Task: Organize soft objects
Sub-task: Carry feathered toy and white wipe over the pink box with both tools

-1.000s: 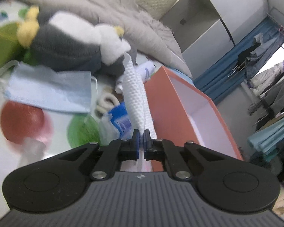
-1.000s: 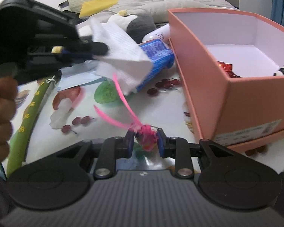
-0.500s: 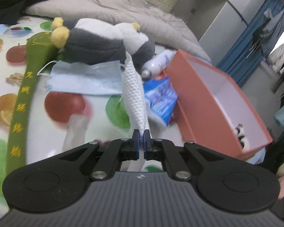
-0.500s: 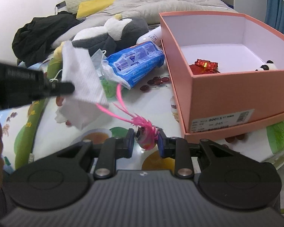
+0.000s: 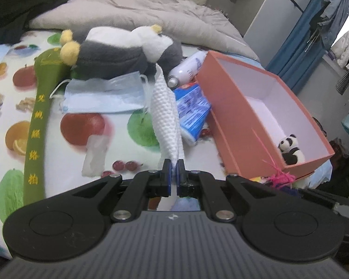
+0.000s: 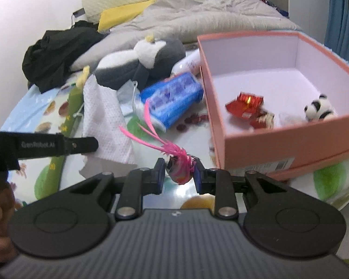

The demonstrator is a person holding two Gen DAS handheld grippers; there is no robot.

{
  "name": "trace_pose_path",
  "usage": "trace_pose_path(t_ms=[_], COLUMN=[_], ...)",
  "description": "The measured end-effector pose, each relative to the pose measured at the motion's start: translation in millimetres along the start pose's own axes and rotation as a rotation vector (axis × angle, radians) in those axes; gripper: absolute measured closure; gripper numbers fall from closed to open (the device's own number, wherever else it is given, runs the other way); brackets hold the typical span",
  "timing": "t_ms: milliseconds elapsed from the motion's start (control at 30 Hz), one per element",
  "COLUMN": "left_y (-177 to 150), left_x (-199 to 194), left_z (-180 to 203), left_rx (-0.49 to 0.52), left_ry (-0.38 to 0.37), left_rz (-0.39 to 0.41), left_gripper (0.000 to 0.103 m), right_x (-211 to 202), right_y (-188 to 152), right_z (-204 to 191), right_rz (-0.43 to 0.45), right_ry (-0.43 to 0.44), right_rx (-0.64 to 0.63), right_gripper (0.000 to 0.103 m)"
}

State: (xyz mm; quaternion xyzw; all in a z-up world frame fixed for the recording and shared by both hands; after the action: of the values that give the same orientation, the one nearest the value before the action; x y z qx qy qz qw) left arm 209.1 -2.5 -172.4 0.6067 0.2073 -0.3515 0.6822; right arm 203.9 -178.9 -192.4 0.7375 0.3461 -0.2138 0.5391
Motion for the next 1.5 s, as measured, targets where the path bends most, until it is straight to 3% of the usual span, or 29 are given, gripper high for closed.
trace_pose_path(t_ms=[533, 800, 1067, 1500], left_y=[118.5, 174.4, 194.4, 178.5], left_x=[-23.4, -9.0, 59.4, 185.5], left_z=[73.8, 123.8, 164.2, 181.1], left_rx=[0.109, 0.167, 0.197, 0.214], left_ry=[-0.065, -0.127, -0.177, -0.218], left_rz=[0.104, 0.136, 0.045, -0.159], left_gripper=[0.098, 0.098, 0.098, 0.098], right_x=[-48.9, -61.7, -25.4, 63.0], right_y=[115.6, 169.0, 190.4, 177.9], right_z=[11.4, 36.6, 86.3, 153.4], right_rz=[0.178, 0.237, 0.157, -0.049], right_ry=[0.015, -0.009, -0.097, -0.15], right_rx=[0.008, 0.02, 0.048, 0.156], right_gripper=[0.074, 0.074, 0.074, 0.074])
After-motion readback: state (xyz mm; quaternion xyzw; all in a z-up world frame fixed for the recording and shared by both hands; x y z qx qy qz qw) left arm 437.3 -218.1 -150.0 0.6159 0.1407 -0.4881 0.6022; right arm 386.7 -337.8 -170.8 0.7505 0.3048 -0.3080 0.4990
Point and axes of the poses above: each gripper's, at about its wrist camera, not at the fingertips, and x roughly the way its jaws point, z to its right, y to its top, the point moved 5 cm from there along x, roughly the way its jaws point, and after that the axes turned 12 degrees about x, right-handed, at the moved point
